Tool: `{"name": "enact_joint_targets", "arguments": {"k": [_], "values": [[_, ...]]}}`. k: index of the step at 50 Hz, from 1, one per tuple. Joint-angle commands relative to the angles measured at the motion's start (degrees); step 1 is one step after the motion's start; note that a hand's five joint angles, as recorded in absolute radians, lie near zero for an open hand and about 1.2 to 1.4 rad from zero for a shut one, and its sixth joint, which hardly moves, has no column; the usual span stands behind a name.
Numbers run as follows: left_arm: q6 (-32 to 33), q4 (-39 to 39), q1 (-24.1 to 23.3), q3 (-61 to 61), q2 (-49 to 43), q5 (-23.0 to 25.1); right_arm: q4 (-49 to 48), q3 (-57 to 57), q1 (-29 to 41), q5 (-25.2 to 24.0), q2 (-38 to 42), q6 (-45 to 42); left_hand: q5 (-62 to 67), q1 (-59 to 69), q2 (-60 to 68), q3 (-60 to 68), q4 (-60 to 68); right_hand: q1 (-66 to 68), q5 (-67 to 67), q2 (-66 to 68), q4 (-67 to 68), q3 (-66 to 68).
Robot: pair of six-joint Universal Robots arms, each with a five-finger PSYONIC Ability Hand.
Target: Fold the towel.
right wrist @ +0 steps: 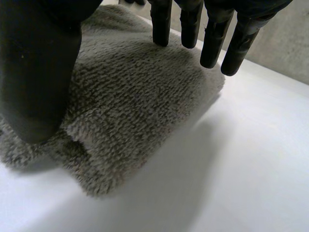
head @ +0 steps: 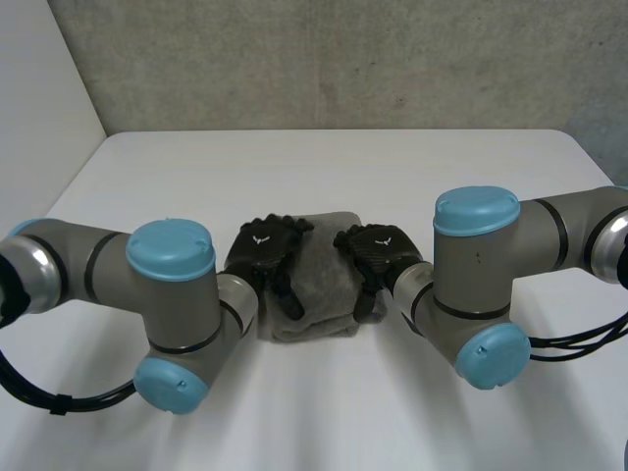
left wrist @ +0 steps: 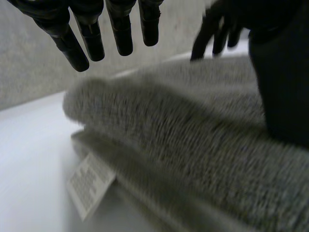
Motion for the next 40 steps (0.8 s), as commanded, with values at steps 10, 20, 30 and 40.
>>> {"name": "enact_joint_targets", "arguments": {"k": [10,20,30,40], "values": [[3.65,-5.86,4.99,3.39,20.66,-4.46,-0.60,1.17,-4.47,8.54,-24.01,1.68,-11.36,-4.00,-3.83,-2.57,-4.23,-3.23,-3.44,-4.17,-4.57,-4.05],[3.21,-15.71,6.93,3.04,29.65,-7.63,4.50,5.38,-6.57,14.55,-30.79,-0.60,-11.36,-4.00,-3.83,-2.57,-4.23,-3.23,-3.44,-4.17,-4.57,-4.05],[3.12,-16.24,7.37,0.40,29.83,-7.63,4.67,7.24,-8.69,14.20,-32.12,-0.78,-11.53,-4.17,-4.00,-2.74,-4.40,-3.23,-3.44,-4.17,-4.57,-4.05],[1.10,-16.59,7.54,-0.04,30.62,-7.55,4.50,7.33,-8.69,14.02,-33.44,-0.69,-11.87,-4.51,-4.34,-3.07,-4.74,-3.23,-3.44,-4.17,-4.57,-4.05]]}}
